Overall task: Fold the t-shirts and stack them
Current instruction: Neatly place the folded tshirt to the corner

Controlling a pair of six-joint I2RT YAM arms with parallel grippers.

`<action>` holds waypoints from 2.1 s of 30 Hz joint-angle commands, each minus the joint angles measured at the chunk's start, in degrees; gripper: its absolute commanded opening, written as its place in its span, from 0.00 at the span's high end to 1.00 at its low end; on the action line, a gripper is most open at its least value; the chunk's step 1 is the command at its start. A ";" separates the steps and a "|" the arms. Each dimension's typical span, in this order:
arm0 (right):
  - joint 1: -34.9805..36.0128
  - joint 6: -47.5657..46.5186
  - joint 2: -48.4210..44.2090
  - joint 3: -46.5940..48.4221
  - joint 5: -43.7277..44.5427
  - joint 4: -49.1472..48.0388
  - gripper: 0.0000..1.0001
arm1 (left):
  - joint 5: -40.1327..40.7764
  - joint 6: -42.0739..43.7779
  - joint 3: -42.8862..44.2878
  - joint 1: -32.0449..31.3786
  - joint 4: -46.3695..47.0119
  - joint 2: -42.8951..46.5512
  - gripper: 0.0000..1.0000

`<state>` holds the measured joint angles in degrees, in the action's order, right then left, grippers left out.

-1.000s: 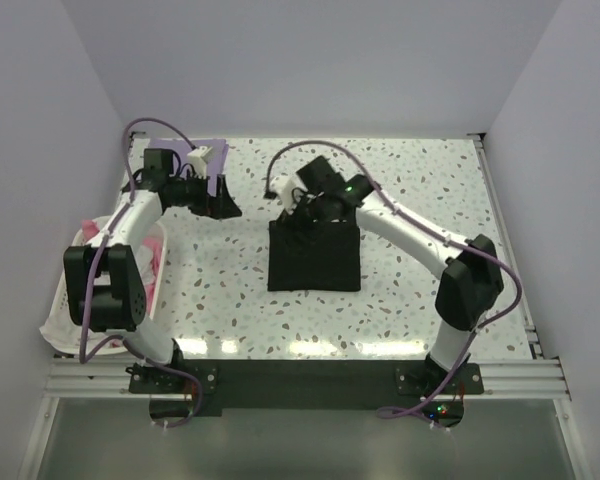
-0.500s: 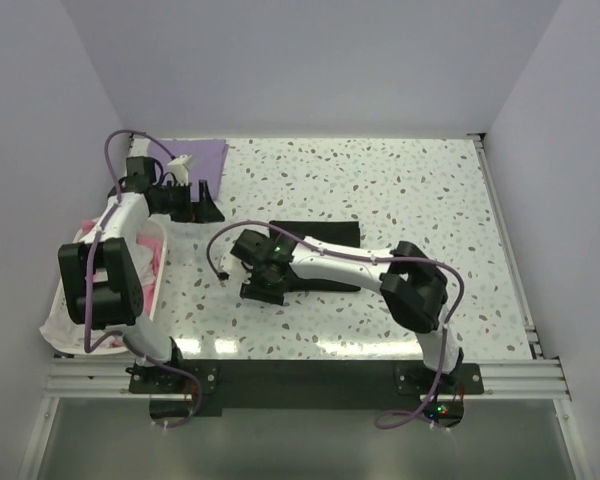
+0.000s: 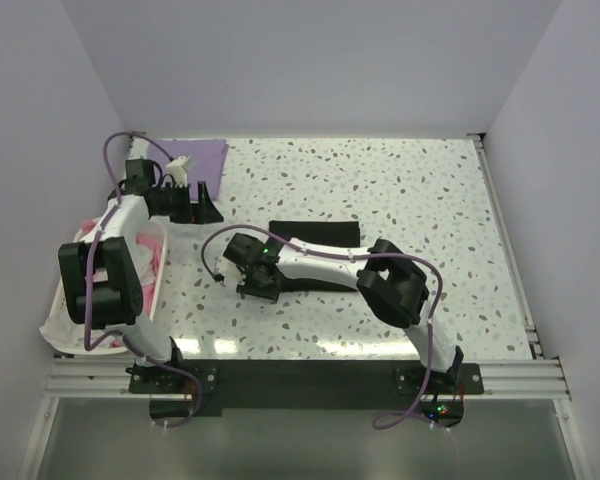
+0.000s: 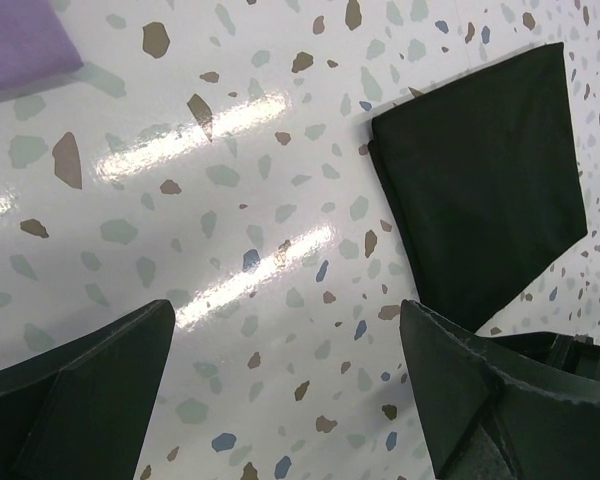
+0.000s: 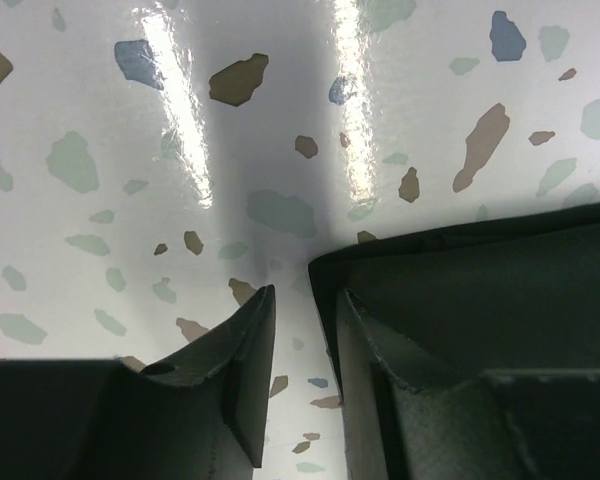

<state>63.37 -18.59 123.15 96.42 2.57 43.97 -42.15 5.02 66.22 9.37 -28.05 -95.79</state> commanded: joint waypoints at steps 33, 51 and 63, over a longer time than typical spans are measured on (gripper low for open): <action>-10.46 -5.05 -10.13 -2.55 -13.20 -3.18 1.00 | -7.94 -30.22 -14.89 -1.98 31.18 -3.17 0.00; -10.38 -6.64 -13.29 -4.22 -12.42 -2.57 1.00 | -0.39 -47.02 -14.71 -18.24 35.79 -12.75 0.00; -10.46 -7.51 -14.52 -4.14 -11.09 -2.74 1.00 | 3.30 -53.18 -14.89 -23.25 35.17 -15.74 0.00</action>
<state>52.86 -25.17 111.81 92.23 -9.52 41.34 -43.59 -46.59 51.88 -12.43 10.13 -107.57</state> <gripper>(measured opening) 0.011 0.997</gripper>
